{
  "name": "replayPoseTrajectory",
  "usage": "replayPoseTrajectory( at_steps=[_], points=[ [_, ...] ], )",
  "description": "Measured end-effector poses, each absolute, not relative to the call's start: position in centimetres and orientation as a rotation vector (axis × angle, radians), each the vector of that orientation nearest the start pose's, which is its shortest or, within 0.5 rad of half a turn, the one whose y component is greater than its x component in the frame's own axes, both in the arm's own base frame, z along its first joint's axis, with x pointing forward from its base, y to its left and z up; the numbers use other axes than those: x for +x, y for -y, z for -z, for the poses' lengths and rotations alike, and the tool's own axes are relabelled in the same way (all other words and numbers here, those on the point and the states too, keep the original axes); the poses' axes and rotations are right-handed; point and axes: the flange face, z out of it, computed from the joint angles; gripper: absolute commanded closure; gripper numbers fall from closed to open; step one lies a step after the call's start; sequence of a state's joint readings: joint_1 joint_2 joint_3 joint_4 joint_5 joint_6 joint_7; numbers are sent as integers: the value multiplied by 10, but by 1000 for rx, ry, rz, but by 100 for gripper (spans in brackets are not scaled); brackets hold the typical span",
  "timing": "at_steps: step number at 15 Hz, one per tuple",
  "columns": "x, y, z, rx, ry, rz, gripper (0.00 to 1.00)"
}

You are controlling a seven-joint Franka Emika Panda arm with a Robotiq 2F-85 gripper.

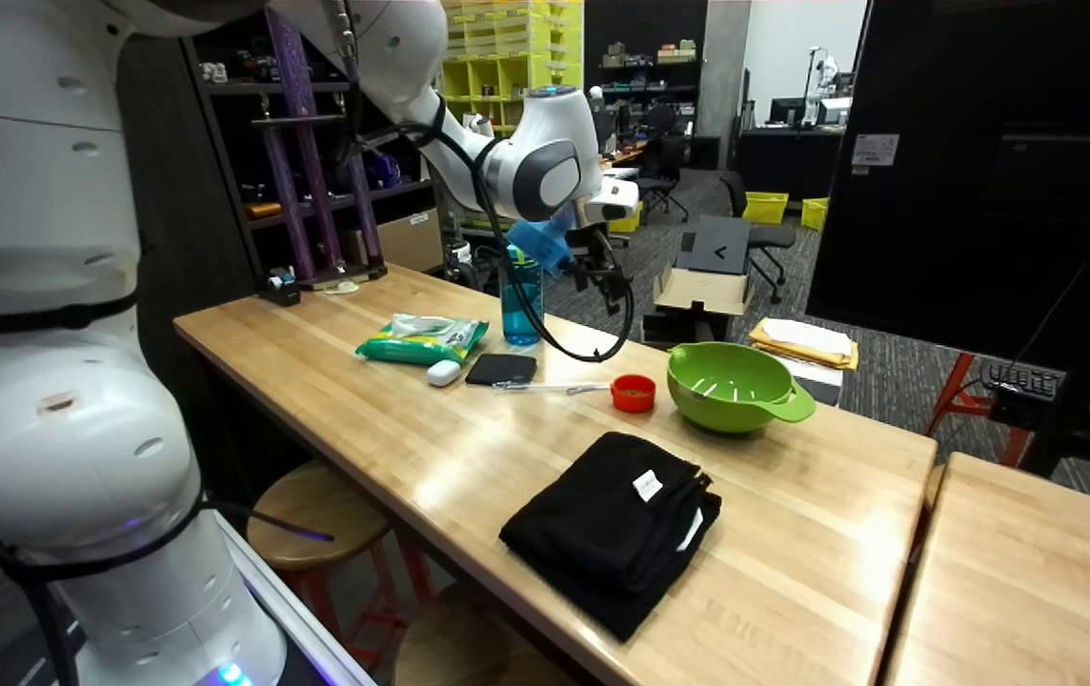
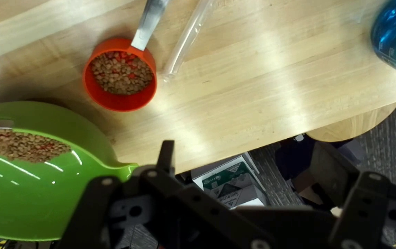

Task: Use the straw to stir the contents of the green bowl

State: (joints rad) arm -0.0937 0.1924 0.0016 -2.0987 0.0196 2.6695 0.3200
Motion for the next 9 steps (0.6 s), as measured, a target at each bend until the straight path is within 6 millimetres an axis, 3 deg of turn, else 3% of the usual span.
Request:
replayPoseTrajectory(
  at_steps=[9],
  points=[
    [638, 54, -309, -2957, -673, 462, 0]
  ],
)
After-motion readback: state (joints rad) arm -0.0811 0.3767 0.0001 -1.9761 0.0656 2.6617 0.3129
